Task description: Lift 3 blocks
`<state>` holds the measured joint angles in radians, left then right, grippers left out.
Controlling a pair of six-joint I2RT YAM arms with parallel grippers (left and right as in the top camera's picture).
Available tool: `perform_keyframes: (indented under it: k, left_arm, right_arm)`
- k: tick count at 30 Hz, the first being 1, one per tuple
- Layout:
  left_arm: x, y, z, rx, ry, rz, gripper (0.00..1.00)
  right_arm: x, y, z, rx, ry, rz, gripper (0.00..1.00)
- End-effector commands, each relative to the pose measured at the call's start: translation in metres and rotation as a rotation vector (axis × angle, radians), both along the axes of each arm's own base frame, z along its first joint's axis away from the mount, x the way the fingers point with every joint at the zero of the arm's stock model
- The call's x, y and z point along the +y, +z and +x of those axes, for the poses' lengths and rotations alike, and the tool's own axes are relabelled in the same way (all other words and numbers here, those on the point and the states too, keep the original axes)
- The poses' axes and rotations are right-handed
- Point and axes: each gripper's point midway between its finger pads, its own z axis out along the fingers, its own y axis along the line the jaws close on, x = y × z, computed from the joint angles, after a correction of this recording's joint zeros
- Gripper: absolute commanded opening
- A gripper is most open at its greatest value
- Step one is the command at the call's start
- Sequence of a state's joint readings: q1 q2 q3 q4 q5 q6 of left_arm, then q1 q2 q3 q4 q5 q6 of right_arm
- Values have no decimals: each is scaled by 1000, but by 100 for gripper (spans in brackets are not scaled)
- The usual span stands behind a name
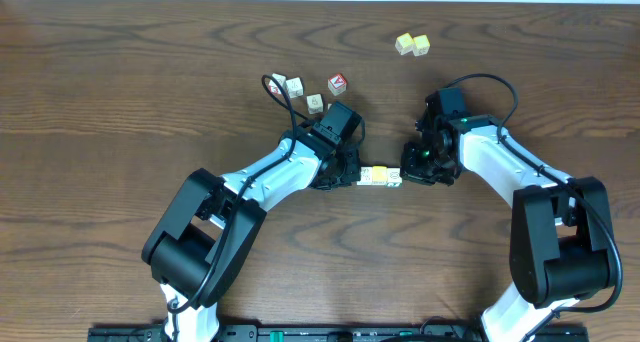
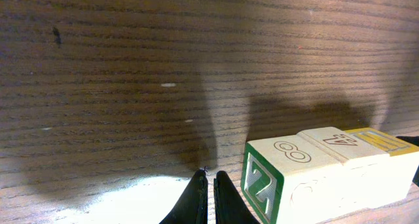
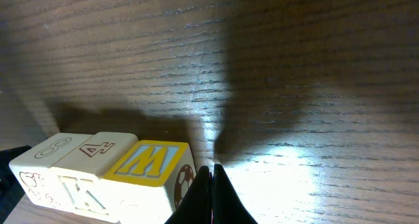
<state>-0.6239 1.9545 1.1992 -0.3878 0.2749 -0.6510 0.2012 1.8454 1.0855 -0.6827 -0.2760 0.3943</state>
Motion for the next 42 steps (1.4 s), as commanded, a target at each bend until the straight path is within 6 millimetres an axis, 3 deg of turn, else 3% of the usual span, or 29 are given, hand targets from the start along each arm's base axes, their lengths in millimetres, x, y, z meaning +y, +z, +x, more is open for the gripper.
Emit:
perform_keyframes:
  k: [1,7,27,42]
  left_arm:
    - [-1,-4,-5,12,-11,9,7]
    - [-1,-4,-6,13,-14,10,7]
    - [-2,-4,-5,7,-15,6,7]
    - [-3,0,-1,-5,-49,-20,7]
  right_arm:
    - [1,-8,-9,30,-5,-10,1]
    - [10,-7,-8,27,-4,47,1]
    - [14,-4,8,-37,-19,65,1]
    - [10,-6,-1,-1,-10,47,1]
